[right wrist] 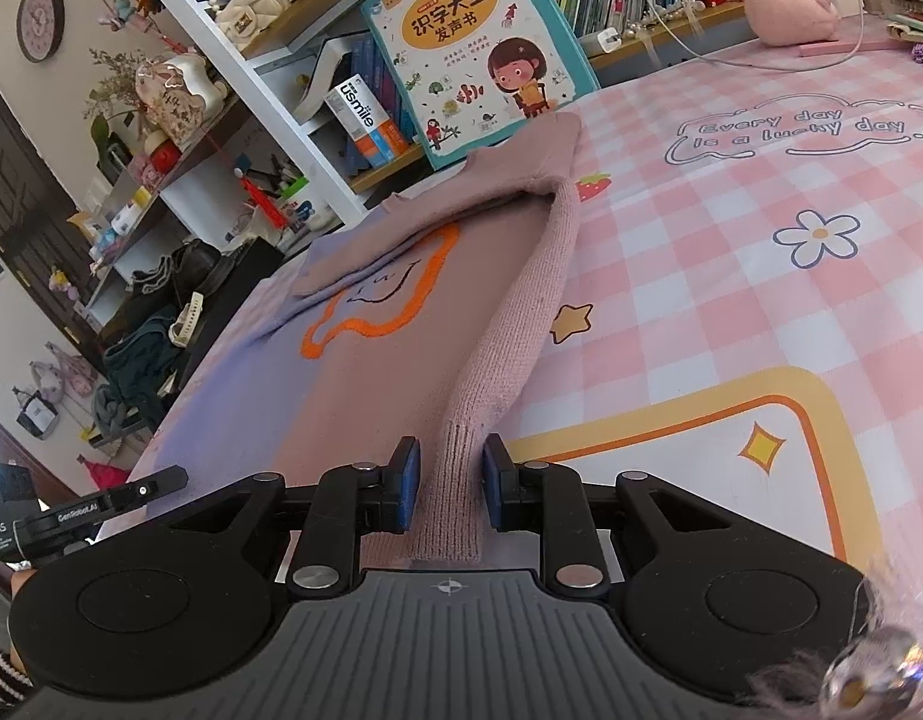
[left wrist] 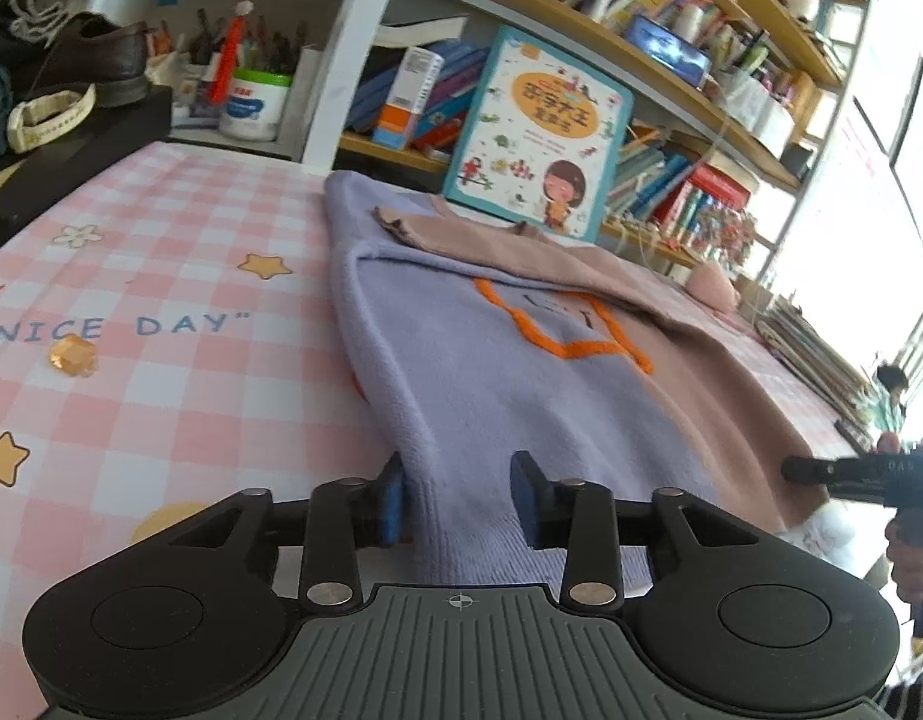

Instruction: Fold clothes

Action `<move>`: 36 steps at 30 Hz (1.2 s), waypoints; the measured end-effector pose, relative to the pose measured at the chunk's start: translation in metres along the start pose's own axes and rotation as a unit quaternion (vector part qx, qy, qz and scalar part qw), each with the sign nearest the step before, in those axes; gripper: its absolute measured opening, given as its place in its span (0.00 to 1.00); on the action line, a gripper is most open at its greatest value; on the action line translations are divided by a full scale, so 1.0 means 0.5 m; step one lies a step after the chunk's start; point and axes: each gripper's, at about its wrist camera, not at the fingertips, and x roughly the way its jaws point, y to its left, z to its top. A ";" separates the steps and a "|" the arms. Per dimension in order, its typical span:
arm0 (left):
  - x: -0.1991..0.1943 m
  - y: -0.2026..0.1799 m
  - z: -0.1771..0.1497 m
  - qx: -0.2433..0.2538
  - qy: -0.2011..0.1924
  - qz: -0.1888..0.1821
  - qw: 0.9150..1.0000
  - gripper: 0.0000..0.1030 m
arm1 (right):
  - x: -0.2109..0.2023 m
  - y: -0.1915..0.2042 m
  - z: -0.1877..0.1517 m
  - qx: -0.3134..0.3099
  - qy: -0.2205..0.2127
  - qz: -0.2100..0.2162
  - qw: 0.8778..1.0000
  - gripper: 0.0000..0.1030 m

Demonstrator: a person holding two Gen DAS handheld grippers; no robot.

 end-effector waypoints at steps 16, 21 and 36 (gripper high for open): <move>-0.004 0.024 -0.002 -0.023 -0.004 0.002 1.000 0.08 | -0.002 0.003 -0.005 -0.017 0.001 -0.008 1.000 0.12; -0.006 0.028 -0.002 -0.033 -0.002 -0.008 0.999 0.06 | -0.009 -0.006 -0.008 -0.008 0.003 -0.002 1.000 0.10; -0.028 0.076 0.061 -0.163 -0.066 -0.155 0.972 0.05 | -0.046 -0.014 0.076 0.083 -0.044 0.125 0.988 0.09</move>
